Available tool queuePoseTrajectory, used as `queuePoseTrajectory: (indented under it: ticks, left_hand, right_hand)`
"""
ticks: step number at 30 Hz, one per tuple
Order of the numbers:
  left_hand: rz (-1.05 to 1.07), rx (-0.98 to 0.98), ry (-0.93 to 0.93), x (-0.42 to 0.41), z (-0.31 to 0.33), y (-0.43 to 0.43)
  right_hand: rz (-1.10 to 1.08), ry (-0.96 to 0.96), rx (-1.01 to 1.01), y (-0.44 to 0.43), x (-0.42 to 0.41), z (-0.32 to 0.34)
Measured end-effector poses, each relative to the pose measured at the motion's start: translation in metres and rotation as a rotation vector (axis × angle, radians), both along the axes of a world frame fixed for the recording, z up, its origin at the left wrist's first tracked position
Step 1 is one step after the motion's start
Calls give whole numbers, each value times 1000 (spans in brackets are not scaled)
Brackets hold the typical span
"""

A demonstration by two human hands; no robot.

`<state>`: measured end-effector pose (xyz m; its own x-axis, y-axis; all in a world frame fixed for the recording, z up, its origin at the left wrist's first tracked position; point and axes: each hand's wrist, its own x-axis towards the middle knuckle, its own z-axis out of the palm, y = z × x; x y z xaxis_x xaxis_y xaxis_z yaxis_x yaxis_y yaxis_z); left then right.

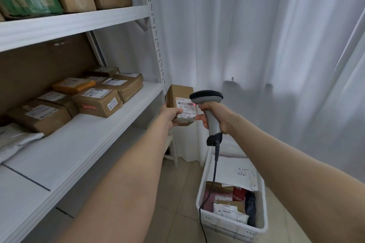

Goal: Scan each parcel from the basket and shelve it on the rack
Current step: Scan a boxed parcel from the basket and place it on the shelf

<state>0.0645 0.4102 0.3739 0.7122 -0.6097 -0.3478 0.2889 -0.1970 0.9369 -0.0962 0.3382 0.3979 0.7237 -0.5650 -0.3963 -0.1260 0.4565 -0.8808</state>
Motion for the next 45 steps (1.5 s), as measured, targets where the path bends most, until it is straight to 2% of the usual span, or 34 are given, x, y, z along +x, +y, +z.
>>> queuePoseTrajectory:
  ticks: [7, 13, 20, 27, 35, 42, 45]
  left_hand:
    - [128, 55, -48, 6, 16, 43]
    - [278, 26, -23, 27, 26, 97]
    - [462, 23, 83, 73, 36, 156]
    - [626, 98, 213, 163, 23, 193]
    - [573, 172, 271, 271, -4, 199]
    - [553, 166, 316, 324, -24, 176]
    - [540, 183, 273, 331, -27, 167]
  right_hand:
    - [-87, -82, 66, 10, 23, -6]
    - [-19, -142, 106, 44, 68, -3]
    - [85, -153, 82, 97, 153, 8]
    - [122, -103, 126, 125, 256, -4]
    - [109, -29, 119, 127, 359, -27]
    - [62, -15, 112, 114, 393, -37]
    - [65, -7, 92, 108, 399, -38]
